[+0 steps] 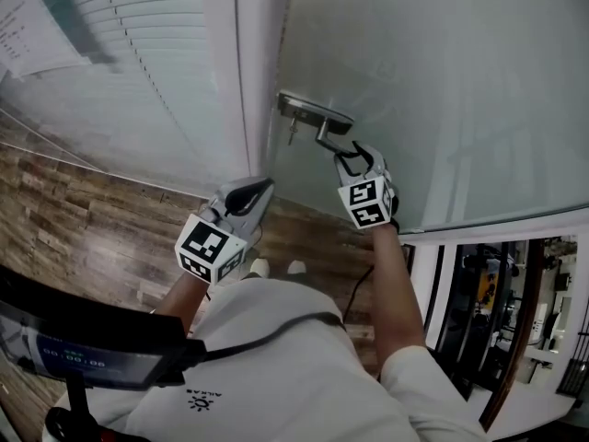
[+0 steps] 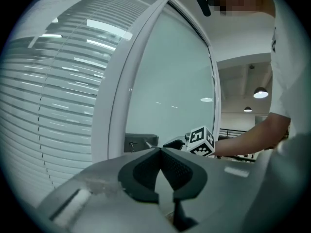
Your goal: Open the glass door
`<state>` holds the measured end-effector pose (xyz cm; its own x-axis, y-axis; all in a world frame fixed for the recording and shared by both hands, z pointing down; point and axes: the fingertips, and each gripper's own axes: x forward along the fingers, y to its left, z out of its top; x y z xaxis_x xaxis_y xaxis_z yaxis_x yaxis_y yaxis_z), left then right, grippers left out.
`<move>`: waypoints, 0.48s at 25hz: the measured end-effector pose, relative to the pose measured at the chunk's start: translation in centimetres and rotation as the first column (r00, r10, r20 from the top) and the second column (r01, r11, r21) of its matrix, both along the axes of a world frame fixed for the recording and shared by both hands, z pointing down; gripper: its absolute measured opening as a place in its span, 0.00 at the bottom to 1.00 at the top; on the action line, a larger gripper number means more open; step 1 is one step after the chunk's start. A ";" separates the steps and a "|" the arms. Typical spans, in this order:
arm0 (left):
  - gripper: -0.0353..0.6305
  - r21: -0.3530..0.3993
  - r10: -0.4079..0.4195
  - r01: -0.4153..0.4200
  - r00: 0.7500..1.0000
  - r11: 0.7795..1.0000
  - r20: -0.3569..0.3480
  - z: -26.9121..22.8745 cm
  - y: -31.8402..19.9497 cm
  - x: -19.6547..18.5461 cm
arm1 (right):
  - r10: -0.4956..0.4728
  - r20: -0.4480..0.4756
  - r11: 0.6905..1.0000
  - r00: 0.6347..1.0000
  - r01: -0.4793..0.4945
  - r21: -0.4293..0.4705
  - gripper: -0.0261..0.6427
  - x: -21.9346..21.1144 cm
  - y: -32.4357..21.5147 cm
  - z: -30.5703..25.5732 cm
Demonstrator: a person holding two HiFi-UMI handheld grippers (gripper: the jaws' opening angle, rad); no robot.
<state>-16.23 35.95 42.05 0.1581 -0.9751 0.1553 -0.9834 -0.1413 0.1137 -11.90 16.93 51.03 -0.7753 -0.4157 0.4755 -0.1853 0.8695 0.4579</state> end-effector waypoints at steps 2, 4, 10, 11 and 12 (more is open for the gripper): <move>0.06 -0.002 0.001 -0.001 1.000 1.000 -0.006 0.1 0.2 -0.2 | -0.005 -0.031 0.999 1.000 0.006 0.035 0.32 -0.3 -0.5 -0.4; 0.06 -0.003 0.010 -0.010 1.000 1.000 -0.015 0.2 0.2 -0.1 | -0.002 -0.048 0.999 0.999 0.005 0.050 0.31 -0.4 -1.1 -0.7; 0.06 -0.008 0.041 -0.041 0.999 0.999 -0.009 0.0 -0.6 0.8 | -0.018 -0.099 0.993 0.995 0.030 0.114 0.32 -1.4 -3.0 -1.8; 0.06 -0.010 0.046 -0.046 0.999 0.999 -0.006 0.1 -0.9 1.0 | -0.027 -0.108 0.994 0.994 0.039 0.106 0.32 -1.6 -3.3 -1.8; 0.06 -0.012 0.049 -0.049 0.999 0.999 -0.002 0.2 -1.1 1.3 | -0.037 -0.111 0.994 0.993 0.048 0.094 0.32 -1.7 -3.7 -1.7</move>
<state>-14.97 34.84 42.21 0.2063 -0.9642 0.1667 -0.9751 -0.1882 0.1176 -13.64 13.21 49.28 -0.7388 -0.4316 0.5175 -0.0935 0.8262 0.5556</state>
